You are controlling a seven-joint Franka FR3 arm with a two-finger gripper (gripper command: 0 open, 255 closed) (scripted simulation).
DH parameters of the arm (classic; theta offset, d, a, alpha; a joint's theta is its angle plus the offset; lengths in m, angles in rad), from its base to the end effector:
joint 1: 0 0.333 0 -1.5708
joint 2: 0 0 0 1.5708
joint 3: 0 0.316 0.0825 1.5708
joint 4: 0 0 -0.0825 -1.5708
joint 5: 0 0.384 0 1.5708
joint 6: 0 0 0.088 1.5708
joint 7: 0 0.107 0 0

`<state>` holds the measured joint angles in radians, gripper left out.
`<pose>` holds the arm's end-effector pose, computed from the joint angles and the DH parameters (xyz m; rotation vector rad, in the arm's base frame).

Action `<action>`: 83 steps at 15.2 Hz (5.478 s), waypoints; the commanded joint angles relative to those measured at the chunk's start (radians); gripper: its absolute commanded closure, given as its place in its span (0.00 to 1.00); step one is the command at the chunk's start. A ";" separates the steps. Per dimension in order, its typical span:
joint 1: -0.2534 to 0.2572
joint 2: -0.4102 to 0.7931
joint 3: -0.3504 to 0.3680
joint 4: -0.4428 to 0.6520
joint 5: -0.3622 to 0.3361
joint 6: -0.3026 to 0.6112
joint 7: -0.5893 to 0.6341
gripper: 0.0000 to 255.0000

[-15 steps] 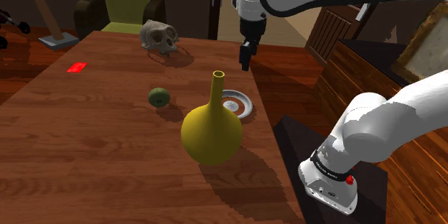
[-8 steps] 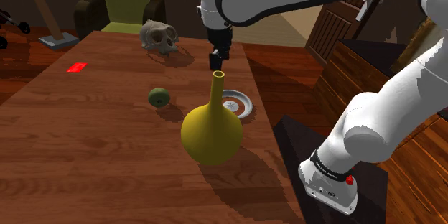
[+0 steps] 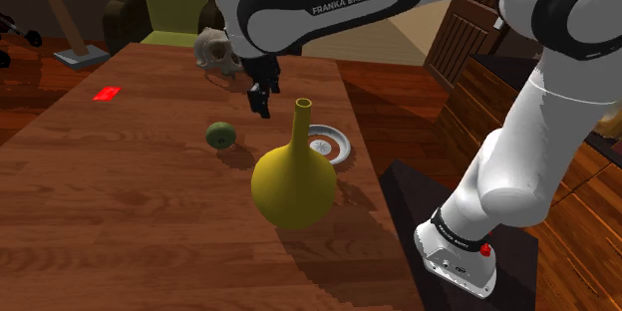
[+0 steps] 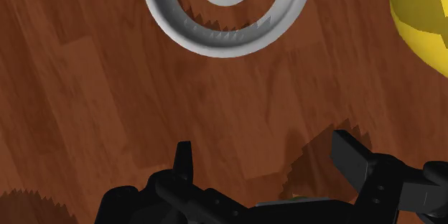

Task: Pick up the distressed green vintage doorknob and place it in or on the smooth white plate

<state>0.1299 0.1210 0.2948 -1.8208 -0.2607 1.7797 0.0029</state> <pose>0.5379 0.2126 0.4595 2.8058 0.7117 -0.1538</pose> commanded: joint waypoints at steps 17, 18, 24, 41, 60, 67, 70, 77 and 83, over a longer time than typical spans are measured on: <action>0.130 0.464 0.014 0.423 -0.151 -0.041 0.005 0.00; 0.128 0.464 0.014 0.415 -0.152 -0.033 0.006 0.00; 0.128 0.464 0.014 0.415 -0.152 -0.033 0.006 0.00; 0.131 0.444 0.018 0.464 -0.143 -0.098 -0.013 1.00; 0.027 0.097 0.032 0.114 -0.060 -0.063 -0.086 1.00; -0.034 -0.188 -0.001 -0.226 0.009 0.033 -0.178 1.00; -0.048 -0.305 -0.026 -0.349 0.030 0.057 -0.225 1.00; -0.059 -0.493 -0.081 -0.557 0.046 0.100 -0.302 1.00; -0.061 -0.464 -0.077 -0.613 0.035 0.181 -0.277 1.00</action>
<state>0.0689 -0.3480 0.2174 -2.4252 -0.2234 1.9473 -0.2783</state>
